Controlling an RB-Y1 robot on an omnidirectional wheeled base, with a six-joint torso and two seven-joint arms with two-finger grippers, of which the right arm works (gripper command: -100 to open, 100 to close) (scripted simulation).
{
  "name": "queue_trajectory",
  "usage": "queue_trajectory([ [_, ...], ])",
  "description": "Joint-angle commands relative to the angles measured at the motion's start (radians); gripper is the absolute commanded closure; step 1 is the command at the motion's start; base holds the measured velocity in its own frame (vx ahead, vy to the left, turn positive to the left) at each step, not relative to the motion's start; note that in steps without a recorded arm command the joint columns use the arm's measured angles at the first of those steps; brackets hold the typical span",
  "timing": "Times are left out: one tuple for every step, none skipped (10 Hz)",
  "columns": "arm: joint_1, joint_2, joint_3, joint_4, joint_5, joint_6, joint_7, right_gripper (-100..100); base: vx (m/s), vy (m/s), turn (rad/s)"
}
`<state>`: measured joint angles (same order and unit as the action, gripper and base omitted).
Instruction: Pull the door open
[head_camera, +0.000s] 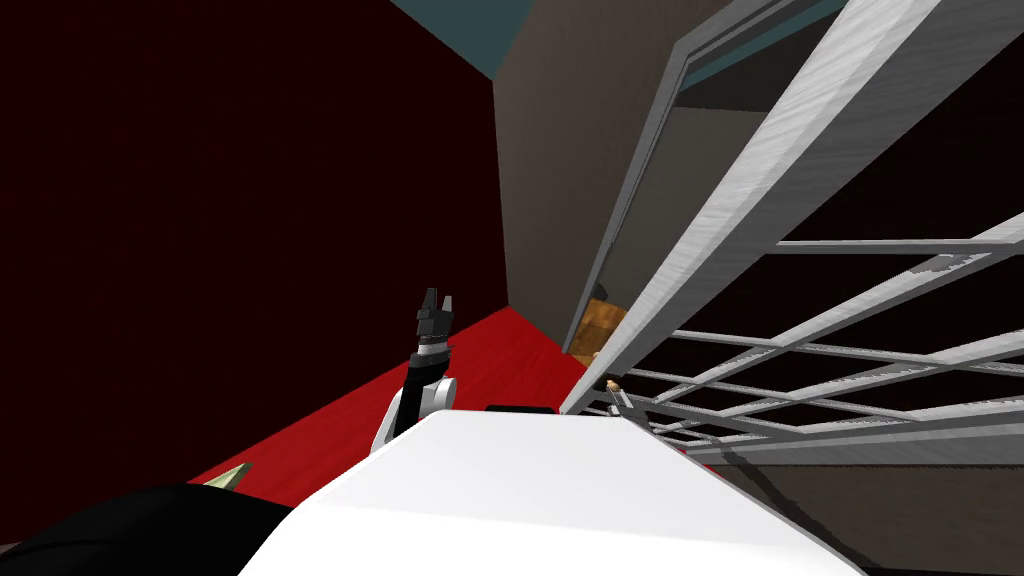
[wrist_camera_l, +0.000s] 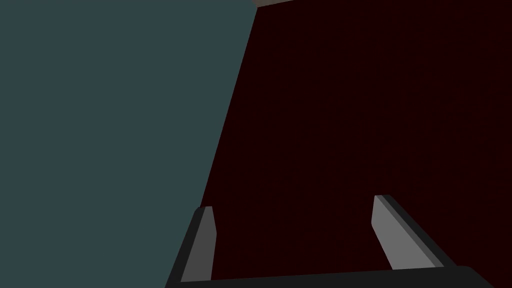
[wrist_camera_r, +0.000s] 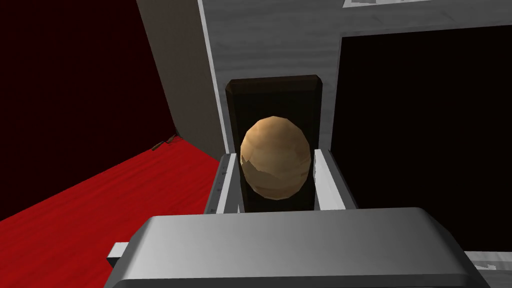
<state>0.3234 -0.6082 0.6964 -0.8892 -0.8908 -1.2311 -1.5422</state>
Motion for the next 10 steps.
queue_trajectory([
  [-0.003, -0.004, 0.007, 0.011, 0.005, -0.01, -0.011, 100, -0.14, -0.04, 0.152],
  [-0.004, -0.006, 0.011, 0.017, 0.008, -0.015, -0.018, 100, -0.199, -0.064, 0.163],
  [-0.006, -0.009, 0.016, 0.024, 0.011, -0.021, -0.025, 100, -0.227, -0.022, 0.124],
  [-0.007, -0.011, 0.02, 0.032, 0.015, -0.028, -0.032, 100, -0.231, 0.002, 0.112],
  [0.0, -0.008, 0.017, 0.035, 0.007, -0.035, -0.03, -100, -0.192, 0.034, -0.102],
  [0.006, -0.008, 0.016, 0.035, 0.003, -0.041, -0.03, -100, -0.143, 0.091, -0.139],
  [0.016, -0.009, 0.015, 0.034, -0.003, -0.049, -0.03, -100, -0.145, 0.104, -0.105],
  [0.021, -0.01, 0.015, 0.034, -0.006, -0.054, -0.031, -100, -0.161, 0.091, -0.089],
  [0.016, -0.007, 0.016, 0.04, -0.002, -0.054, -0.033, -100, -0.072, 0.042, -0.024],
  [0.004, -0.002, 0.005, 0.042, -0.005, -0.039, -0.028, -100, 0.131, 0.007, 0.047],
])
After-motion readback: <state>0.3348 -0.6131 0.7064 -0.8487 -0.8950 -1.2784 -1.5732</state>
